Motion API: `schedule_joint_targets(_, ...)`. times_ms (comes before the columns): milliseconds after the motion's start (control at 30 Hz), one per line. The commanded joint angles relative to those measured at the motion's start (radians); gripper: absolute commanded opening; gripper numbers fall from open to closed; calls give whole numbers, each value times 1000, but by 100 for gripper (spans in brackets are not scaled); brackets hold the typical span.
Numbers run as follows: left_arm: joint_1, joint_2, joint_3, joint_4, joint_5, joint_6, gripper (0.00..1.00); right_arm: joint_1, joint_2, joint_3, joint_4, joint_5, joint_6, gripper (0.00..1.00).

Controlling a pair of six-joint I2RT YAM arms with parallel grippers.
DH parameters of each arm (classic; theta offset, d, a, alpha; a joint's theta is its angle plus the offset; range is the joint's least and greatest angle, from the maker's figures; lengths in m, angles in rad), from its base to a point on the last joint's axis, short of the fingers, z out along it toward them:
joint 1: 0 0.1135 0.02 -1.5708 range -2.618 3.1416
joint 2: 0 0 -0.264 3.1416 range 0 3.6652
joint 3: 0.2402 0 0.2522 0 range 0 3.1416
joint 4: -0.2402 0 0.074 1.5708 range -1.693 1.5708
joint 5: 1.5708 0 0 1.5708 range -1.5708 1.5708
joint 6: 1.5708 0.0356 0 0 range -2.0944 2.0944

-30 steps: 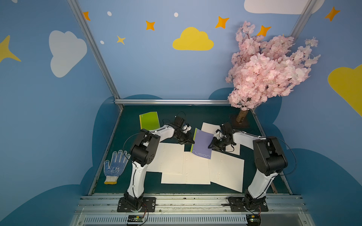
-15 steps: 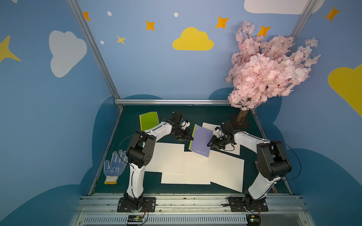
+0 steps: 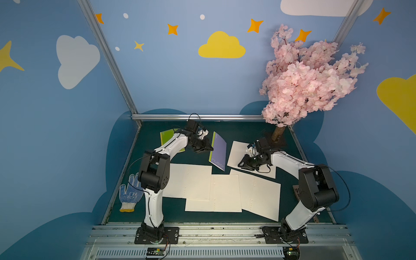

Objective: Close the notebook
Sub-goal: Pick up the notebook from the center of the board, then place the notebook at the center of the board.

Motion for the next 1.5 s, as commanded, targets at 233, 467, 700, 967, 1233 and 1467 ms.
schedule_joint_targets(233, 99, 101, 117, -18, -26, 53, 3, 6, -53, 13, -47, -1, -25, 30)
schedule_joint_targets(467, 145, 183, 192, -41, -46, 86, 3, 6, -64, 7, -53, -3, -27, 30)
schedule_joint_targets(700, 192, 254, 268, -81, -67, 113, 3, 6, -73, 1, -61, 0, -33, 30)
schedule_joint_targets(967, 219, 321, 337, -130, -75, 136, 3, 6, -72, 1, -65, 3, -36, 30)
schedule_joint_targets(1233, 229, 374, 431, -214, -105, 179, 7, 6, -63, 8, -68, 1, -38, 30)
schedule_joint_targets(1467, 234, 377, 451, -233, -117, 180, 10, 6, -61, 4, -64, 0, -34, 30)
